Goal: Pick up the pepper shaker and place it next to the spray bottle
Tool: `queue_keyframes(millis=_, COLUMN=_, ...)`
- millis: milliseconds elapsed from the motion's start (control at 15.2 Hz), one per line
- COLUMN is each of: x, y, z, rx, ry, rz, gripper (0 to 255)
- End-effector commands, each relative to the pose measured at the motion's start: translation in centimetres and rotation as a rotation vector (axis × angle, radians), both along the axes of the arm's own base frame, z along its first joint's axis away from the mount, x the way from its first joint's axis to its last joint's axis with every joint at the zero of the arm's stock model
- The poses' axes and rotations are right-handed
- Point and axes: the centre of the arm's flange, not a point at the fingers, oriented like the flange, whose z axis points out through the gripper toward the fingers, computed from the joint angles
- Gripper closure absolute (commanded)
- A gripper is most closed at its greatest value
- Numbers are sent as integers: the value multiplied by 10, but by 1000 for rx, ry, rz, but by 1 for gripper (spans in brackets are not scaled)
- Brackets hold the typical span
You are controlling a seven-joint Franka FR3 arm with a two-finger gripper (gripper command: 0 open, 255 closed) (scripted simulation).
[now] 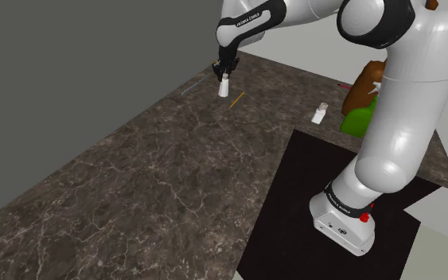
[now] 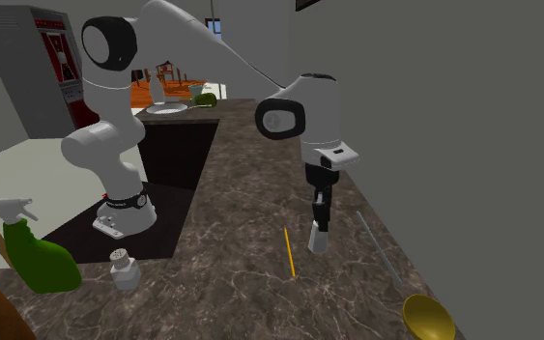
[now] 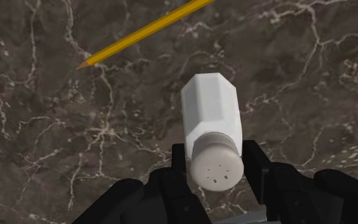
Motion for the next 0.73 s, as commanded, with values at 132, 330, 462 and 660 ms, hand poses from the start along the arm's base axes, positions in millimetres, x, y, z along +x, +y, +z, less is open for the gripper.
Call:
queue_keyframes(millis=132, x=0, y=-1, z=20, rx=0, ry=0, rz=0, gripper=255)
queue_keyframes(millis=330, x=0, y=-1, z=36, rx=0, ry=0, rz=0, gripper=255)
queue_keyframes(millis=462, x=0, y=-1, z=46, rx=0, ry=0, rz=0, gripper=255)
queue_keyframes(millis=660, x=0, y=-1, z=62, rx=0, ry=0, rz=0, gripper=255)
